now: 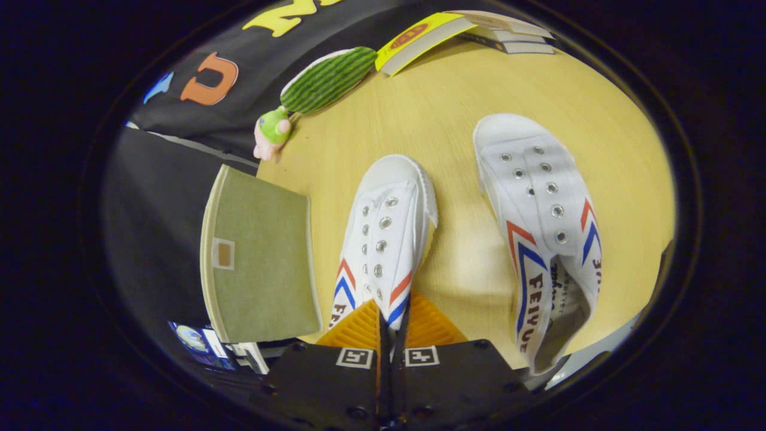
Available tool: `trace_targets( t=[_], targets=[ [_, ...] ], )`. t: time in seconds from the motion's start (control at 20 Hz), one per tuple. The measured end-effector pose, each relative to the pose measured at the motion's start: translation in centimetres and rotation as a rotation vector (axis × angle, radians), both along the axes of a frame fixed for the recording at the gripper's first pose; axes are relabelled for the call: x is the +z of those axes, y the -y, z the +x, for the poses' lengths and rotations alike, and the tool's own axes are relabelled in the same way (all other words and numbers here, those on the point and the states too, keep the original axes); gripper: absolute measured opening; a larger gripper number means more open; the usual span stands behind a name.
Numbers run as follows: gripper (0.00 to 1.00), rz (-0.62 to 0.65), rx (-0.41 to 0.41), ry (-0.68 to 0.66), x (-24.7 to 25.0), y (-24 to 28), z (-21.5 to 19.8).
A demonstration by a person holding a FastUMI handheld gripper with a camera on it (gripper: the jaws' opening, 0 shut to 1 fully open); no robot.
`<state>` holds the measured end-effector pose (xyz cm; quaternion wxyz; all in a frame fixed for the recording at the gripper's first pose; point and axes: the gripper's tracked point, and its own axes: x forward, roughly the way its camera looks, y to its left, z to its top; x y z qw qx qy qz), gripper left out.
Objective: Open the storage box then place both shoes into the box .Put the left shoe in first, then the right shoe, with the right side of both shoes facing outward in a uniform manner.
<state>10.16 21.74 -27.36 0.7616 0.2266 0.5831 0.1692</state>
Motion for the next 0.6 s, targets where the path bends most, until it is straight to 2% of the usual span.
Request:
trace_targets(
  t=[0.2,0.45,0.6],
  targets=[
    [0.06,0.056,-0.007,0.055,5.8,-1.8,-1.1],
    [0.06,0.081,0.050,0.195,16.4,-6.1,-3.0],
    [0.06,0.082,0.086,0.255,20.7,-9.5,-3.3]
  ],
)
